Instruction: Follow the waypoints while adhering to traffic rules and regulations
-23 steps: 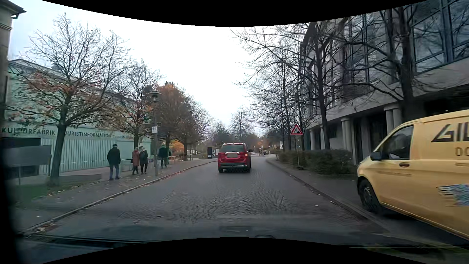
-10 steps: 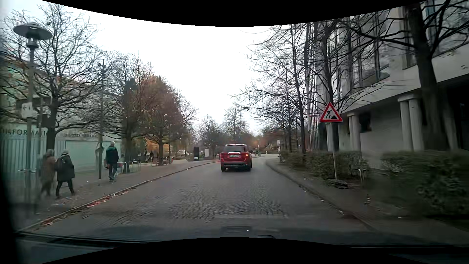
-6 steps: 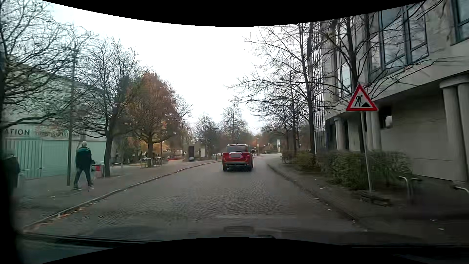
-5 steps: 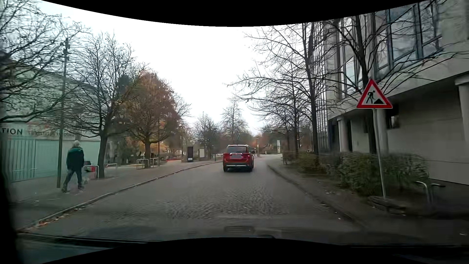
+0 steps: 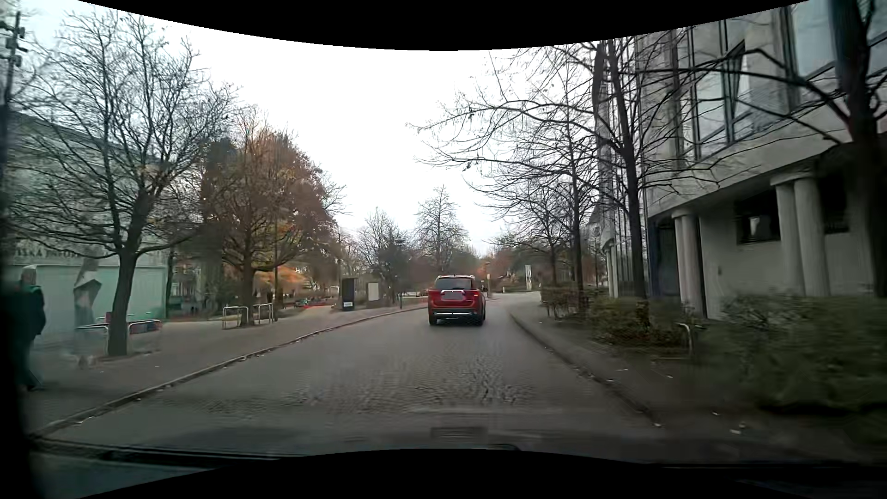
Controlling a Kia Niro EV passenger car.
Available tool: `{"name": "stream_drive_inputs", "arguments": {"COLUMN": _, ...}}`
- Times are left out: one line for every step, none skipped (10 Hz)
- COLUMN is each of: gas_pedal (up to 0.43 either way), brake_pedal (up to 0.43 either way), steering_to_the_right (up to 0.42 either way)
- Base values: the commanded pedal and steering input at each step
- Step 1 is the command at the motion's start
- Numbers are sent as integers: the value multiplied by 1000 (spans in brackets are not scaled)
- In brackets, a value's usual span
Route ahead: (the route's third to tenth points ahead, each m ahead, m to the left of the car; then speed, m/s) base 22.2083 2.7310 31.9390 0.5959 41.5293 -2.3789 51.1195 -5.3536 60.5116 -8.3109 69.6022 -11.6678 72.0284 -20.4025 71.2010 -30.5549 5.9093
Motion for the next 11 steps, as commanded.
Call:
{"name": "stream_drive_inputs", "arguments": {"gas_pedal": 130, "brake_pedal": 0, "steering_to_the_right": 0}}
{"name": "stream_drive_inputs", "arguments": {"gas_pedal": 130, "brake_pedal": 0, "steering_to_the_right": -2}}
{"name": "stream_drive_inputs", "arguments": {"gas_pedal": 130, "brake_pedal": 0, "steering_to_the_right": -6}}
{"name": "stream_drive_inputs", "arguments": {"gas_pedal": 130, "brake_pedal": 0, "steering_to_the_right": -6}}
{"name": "stream_drive_inputs", "arguments": {"gas_pedal": 130, "brake_pedal": 0, "steering_to_the_right": -6}}
{"name": "stream_drive_inputs", "arguments": {"gas_pedal": 130, "brake_pedal": 0, "steering_to_the_right": -6}}
{"name": "stream_drive_inputs", "arguments": {"gas_pedal": 130, "brake_pedal": 0, "steering_to_the_right": -7}}
{"name": "stream_drive_inputs", "arguments": {"gas_pedal": 130, "brake_pedal": 0, "steering_to_the_right": -6}}
{"name": "stream_drive_inputs", "arguments": {"gas_pedal": 130, "brake_pedal": 0, "steering_to_the_right": -7}}
{"name": "stream_drive_inputs", "arguments": {"gas_pedal": 130, "brake_pedal": 0, "steering_to_the_right": -6}}
{"name": "stream_drive_inputs", "arguments": {"gas_pedal": 130, "brake_pedal": 0, "steering_to_the_right": -6}}
